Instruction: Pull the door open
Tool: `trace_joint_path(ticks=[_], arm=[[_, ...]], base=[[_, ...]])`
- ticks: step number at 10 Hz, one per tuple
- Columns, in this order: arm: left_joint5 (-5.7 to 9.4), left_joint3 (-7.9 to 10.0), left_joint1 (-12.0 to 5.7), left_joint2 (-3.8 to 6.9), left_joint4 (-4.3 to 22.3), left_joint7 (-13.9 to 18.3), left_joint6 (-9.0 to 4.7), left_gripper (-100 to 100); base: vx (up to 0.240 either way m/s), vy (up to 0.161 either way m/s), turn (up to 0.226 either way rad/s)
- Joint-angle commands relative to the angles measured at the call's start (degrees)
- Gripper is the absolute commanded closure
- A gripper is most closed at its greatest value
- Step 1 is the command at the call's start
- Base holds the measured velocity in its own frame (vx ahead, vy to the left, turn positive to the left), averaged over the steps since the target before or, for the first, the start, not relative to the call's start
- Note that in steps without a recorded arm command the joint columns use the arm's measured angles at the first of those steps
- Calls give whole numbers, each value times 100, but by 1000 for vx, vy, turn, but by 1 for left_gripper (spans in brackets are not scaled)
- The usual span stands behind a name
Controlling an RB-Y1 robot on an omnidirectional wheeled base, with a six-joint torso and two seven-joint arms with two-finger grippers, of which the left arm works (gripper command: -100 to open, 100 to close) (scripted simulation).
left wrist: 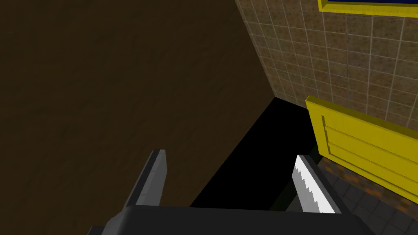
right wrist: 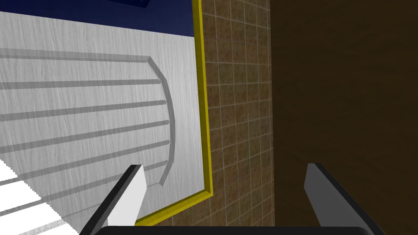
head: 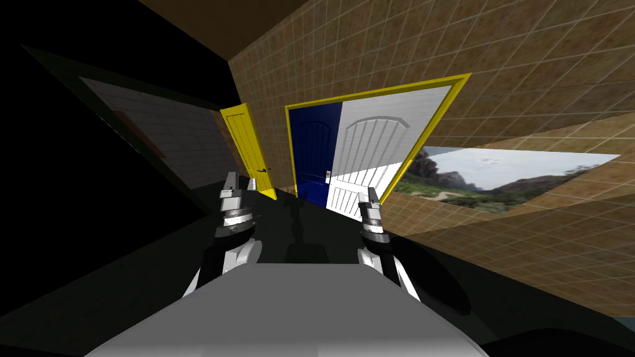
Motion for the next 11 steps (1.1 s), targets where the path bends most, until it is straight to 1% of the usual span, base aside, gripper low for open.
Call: trace_joint_path(ticks=[1,2,4,5,11], arm=[[20,-13,-110,78,220,20,19,-100],[26,-17,-146,101,292,26,25,-100],[49,-32,-272,177,544,49,47,-100],[67,-44,-376,235,751,68,66,-100],[137,-90,-770,417,1537,138,134,-100]], base=[[127,56,-45],[97,-36,-63],[95,-53,-44],[103,-44,-75],[99,-24,-49]])
